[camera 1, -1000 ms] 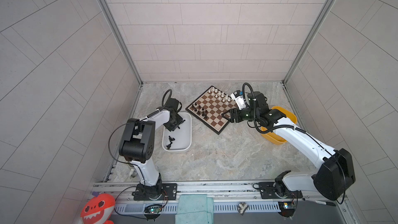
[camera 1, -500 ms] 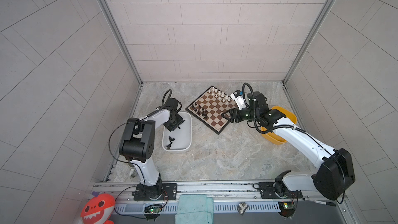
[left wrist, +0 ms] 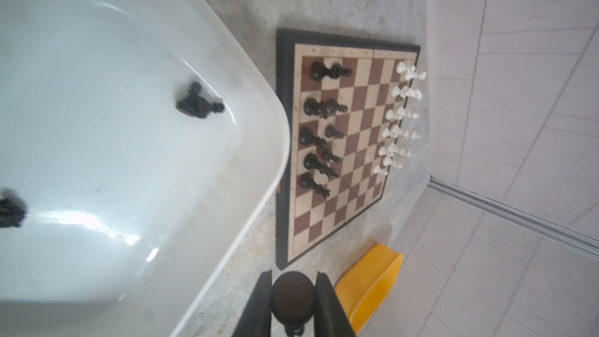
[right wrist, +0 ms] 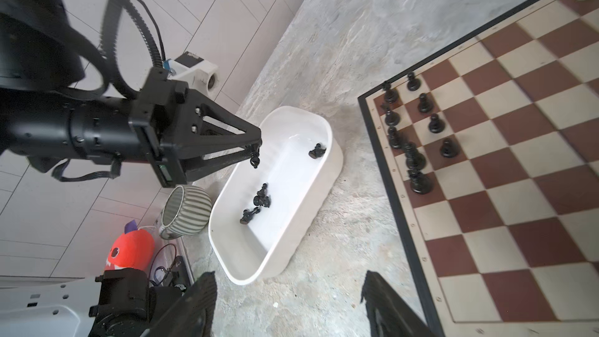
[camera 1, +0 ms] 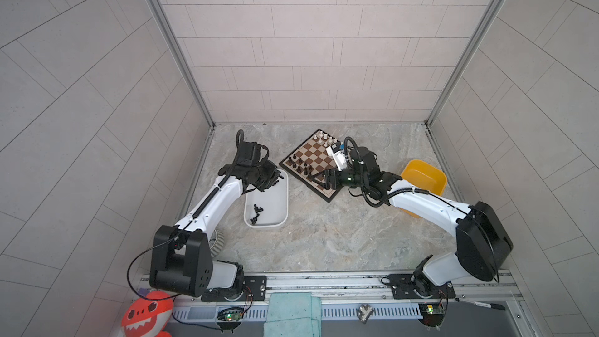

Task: Set up the chess pieces on the board
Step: 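Lift the black piece with left gripper and swing it toward the right gripper, then close right gripper on the black piece while left gripper opens and releases it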

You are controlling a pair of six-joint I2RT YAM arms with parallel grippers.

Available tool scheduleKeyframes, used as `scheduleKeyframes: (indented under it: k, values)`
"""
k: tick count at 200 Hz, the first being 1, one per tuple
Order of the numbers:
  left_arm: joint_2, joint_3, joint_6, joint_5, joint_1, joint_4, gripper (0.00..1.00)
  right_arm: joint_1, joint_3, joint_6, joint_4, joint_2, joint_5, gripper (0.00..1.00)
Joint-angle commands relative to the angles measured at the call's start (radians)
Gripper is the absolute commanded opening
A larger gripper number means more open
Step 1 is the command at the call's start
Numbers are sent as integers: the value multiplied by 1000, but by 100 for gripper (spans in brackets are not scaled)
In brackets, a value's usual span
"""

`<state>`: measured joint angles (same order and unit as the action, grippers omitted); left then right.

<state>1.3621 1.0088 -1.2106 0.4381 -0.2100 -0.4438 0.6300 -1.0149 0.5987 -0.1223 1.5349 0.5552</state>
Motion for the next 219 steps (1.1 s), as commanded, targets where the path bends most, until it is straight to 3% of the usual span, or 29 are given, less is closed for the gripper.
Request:
scheduleKeyframes:
  k: [1, 46, 116, 219]
  values:
    - [-35, -13, -78, 59, -35, 40, 11, 38, -46, 60, -132, 47, -54, 72]
    - [-46, 4, -98, 92, -70, 63, 11, 84, -107, 116, -193, 153, -68, 67]
    - [-46, -12, -128, 116, -78, 102, 11, 93, -147, 156, -217, 218, -34, 45]
    - [-52, -41, -156, 107, -80, 127, 12, 93, -152, 224, -291, 246, -27, 22]
